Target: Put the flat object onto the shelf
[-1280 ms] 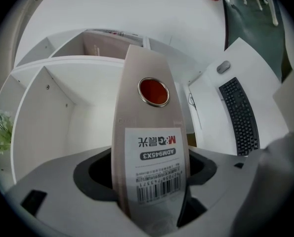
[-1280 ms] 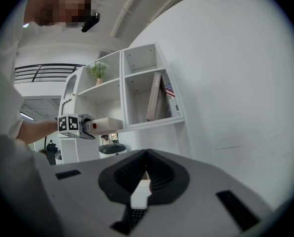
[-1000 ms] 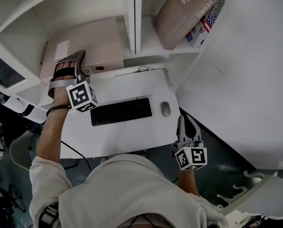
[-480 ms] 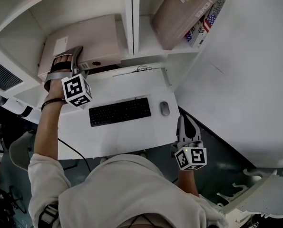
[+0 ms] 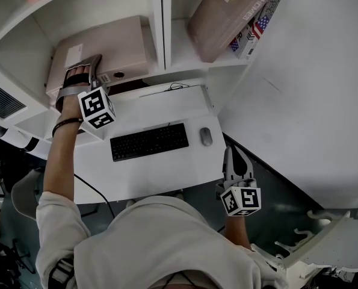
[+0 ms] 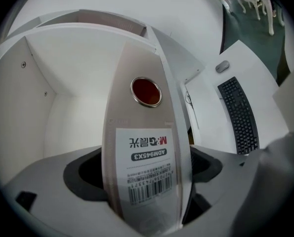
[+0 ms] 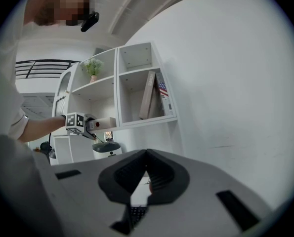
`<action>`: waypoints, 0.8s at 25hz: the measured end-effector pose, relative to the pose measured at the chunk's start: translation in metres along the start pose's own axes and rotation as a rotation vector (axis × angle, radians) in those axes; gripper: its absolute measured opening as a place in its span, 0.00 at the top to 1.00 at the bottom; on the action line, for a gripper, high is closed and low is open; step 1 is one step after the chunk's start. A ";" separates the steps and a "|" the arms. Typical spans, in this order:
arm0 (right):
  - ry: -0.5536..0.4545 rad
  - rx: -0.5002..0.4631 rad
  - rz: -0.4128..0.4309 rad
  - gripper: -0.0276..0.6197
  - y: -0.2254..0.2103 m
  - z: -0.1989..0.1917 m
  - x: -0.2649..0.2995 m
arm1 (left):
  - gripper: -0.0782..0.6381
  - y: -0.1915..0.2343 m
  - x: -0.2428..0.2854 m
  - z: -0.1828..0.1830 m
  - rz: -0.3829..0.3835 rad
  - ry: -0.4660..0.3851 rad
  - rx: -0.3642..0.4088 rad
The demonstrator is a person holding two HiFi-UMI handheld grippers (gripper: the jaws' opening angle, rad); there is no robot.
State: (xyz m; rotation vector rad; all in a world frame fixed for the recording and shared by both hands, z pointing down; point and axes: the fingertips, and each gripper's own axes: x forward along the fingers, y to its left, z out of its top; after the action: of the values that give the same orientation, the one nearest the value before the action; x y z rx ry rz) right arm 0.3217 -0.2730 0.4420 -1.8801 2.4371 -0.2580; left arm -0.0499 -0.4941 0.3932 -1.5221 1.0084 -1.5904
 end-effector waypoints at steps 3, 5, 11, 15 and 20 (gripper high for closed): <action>-0.002 -0.001 -0.004 0.95 -0.001 0.000 -0.004 | 0.27 0.000 0.001 0.000 -0.002 0.001 0.000; -0.004 -0.003 -0.004 0.95 0.000 0.000 -0.006 | 0.27 0.001 0.001 0.001 0.005 -0.001 0.000; -0.005 -0.011 0.005 0.95 0.004 0.004 -0.012 | 0.26 0.004 -0.011 0.003 0.039 -0.020 -0.004; -0.010 -0.018 0.020 0.95 0.010 0.006 -0.015 | 0.26 0.007 -0.036 0.012 0.111 -0.076 -0.021; -0.019 -0.028 0.042 0.95 0.022 0.009 -0.017 | 0.26 0.006 -0.070 0.016 0.133 -0.162 -0.153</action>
State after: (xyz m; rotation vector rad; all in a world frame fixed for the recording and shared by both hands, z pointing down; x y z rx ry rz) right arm 0.3064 -0.2524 0.4284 -1.8306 2.4780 -0.2035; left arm -0.0295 -0.4350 0.3564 -1.6214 1.1352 -1.3011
